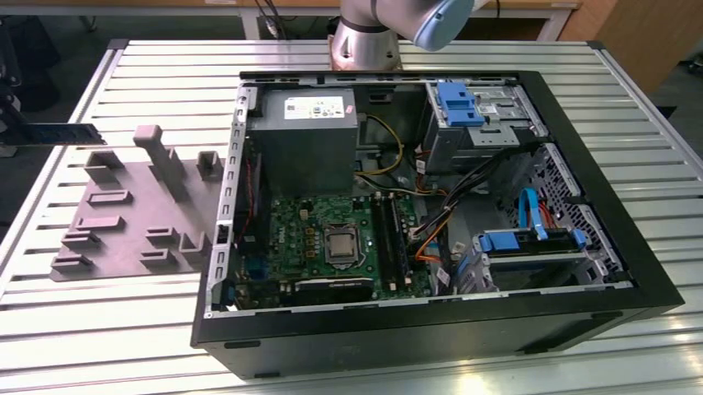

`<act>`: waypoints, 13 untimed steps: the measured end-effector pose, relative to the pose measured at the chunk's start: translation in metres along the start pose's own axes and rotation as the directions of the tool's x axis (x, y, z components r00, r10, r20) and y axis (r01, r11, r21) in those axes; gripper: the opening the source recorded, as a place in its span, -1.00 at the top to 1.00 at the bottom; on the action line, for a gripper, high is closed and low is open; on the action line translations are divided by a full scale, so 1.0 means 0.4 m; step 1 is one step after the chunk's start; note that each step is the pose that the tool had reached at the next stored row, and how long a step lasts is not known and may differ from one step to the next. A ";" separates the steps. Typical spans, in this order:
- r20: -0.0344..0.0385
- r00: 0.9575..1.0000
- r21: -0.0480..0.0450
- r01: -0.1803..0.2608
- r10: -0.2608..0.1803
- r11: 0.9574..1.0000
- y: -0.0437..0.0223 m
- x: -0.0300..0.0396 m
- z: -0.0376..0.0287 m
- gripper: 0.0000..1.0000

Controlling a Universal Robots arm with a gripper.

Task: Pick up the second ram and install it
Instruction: 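Pick up the second ram and move it above second insertion slot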

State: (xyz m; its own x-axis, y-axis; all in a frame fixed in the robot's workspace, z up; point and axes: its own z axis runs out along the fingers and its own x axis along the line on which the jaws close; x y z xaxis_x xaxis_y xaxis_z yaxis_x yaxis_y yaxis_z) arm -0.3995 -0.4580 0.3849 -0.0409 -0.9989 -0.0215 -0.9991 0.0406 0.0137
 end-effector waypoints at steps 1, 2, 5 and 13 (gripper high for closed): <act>0.000 1.000 0.000 0.000 0.000 1.000 -0.001 0.000 0.000 0.71; 0.000 1.000 0.000 0.000 0.000 1.000 -0.001 0.000 0.000 0.71; 0.000 1.000 0.000 0.000 0.000 1.000 -0.003 0.000 0.000 0.71; 0.000 1.000 0.000 0.000 0.000 1.000 -0.007 0.000 0.000 0.71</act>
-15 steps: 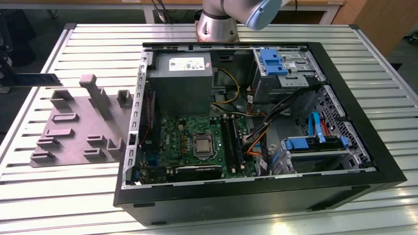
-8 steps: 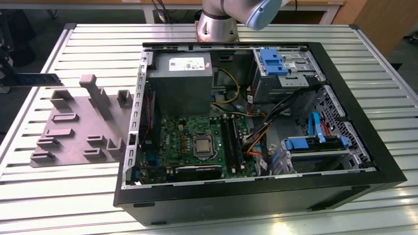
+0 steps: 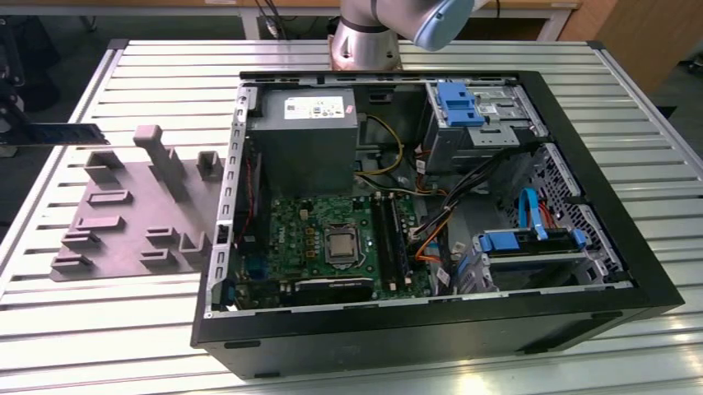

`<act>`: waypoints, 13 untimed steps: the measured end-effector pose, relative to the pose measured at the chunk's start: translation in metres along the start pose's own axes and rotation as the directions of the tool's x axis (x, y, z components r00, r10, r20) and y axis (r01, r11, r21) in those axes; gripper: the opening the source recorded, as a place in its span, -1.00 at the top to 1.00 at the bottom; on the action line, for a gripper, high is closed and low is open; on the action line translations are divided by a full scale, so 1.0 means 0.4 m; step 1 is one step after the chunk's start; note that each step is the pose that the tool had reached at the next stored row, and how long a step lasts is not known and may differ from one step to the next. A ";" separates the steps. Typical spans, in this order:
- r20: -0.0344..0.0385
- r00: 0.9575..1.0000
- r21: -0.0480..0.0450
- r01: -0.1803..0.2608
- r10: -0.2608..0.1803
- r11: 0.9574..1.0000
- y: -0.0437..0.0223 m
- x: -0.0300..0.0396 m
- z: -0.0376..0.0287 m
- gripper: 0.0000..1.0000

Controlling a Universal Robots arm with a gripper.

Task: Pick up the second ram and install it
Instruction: 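Pick up the second ram and move it above second insertion slot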

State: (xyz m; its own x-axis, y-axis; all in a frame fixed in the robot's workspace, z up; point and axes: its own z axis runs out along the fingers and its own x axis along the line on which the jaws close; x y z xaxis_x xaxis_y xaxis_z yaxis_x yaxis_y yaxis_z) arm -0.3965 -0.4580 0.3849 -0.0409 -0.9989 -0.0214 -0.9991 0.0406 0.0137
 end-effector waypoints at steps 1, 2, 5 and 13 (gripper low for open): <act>0.000 1.000 0.000 0.000 0.000 1.000 -0.001 0.000 0.000 0.71; 0.000 1.000 0.000 0.000 0.000 1.000 -0.001 0.000 0.000 0.71; 0.000 1.000 0.000 0.000 0.000 1.000 -0.003 0.000 0.000 0.71; 0.000 1.000 0.000 0.000 0.000 1.000 -0.008 0.000 0.000 0.71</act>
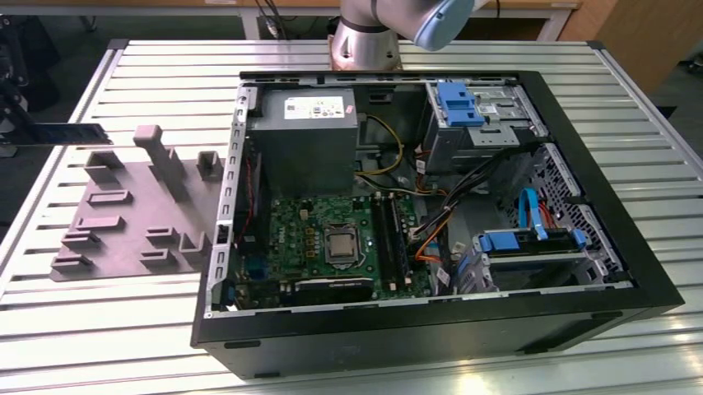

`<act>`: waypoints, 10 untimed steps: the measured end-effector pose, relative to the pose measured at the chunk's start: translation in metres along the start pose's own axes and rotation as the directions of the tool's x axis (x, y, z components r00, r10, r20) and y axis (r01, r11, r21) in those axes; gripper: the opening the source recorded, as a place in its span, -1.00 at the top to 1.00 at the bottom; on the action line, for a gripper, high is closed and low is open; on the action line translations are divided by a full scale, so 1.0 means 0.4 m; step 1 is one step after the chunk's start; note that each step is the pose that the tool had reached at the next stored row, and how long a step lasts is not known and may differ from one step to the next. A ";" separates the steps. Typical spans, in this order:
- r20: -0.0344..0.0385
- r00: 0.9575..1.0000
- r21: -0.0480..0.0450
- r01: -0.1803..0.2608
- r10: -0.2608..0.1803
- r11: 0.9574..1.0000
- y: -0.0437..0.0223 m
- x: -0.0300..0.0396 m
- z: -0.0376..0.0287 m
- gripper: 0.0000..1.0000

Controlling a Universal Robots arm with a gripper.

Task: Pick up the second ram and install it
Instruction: 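Pick up the second ram and move it above second insertion slot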

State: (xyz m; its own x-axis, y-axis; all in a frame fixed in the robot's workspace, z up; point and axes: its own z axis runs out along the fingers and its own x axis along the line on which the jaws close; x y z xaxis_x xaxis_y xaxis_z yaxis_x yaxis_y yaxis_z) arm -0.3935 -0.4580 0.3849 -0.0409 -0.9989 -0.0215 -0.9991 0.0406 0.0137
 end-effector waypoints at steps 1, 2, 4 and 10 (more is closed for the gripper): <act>0.000 1.000 0.000 0.000 0.000 1.000 -0.001 0.000 0.000 0.71; 0.000 1.000 0.000 0.000 0.000 1.000 -0.001 0.000 0.000 0.71; 0.000 1.000 0.000 0.000 0.000 1.000 -0.003 0.000 0.000 0.71; 0.000 1.000 0.000 0.000 0.000 1.000 -0.007 0.000 0.000 0.71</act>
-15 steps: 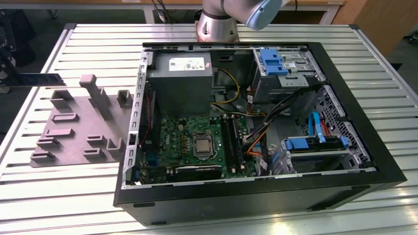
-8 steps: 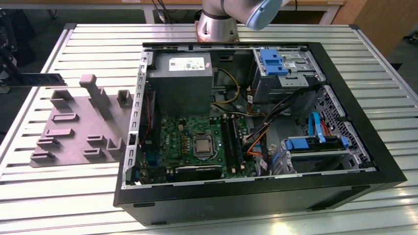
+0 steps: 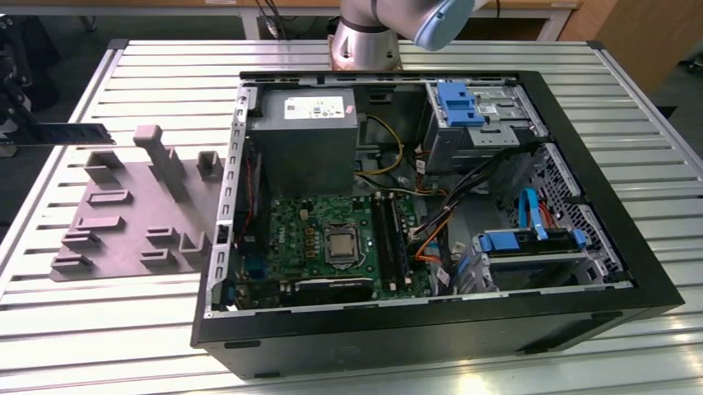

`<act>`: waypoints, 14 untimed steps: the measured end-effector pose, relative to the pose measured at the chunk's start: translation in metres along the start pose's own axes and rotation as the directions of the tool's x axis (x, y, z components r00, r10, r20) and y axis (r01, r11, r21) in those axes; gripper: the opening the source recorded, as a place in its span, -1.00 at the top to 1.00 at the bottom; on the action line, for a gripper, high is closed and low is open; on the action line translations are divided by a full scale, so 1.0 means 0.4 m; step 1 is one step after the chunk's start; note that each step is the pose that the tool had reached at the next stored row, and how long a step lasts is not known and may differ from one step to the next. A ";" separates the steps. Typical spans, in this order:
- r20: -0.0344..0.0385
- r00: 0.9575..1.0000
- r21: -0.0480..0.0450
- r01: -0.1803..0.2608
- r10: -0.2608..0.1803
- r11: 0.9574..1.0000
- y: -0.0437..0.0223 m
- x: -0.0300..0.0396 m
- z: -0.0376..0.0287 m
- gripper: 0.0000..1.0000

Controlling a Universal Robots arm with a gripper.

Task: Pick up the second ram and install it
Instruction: 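Pick up the second ram and move it above second insertion slot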

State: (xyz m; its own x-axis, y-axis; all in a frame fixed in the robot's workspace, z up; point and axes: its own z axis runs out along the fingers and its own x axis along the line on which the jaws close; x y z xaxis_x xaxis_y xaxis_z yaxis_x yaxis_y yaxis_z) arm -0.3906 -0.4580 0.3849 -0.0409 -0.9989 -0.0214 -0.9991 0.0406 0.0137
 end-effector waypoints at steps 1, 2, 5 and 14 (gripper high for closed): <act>0.000 1.000 0.000 0.000 0.000 1.000 -0.001 0.000 0.000 0.71; 0.000 1.000 0.000 0.000 0.000 1.000 -0.001 0.000 0.000 0.71; 0.000 1.000 0.000 0.000 0.000 1.000 -0.004 0.000 0.000 0.71; 0.000 1.000 0.000 0.000 0.000 1.000 -0.010 0.000 0.000 0.71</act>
State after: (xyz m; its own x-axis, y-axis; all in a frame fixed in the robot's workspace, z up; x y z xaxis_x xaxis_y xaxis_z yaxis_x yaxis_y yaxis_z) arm -0.3866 -0.4580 0.3849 -0.0409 -0.9989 -0.0214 -0.9991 0.0406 0.0137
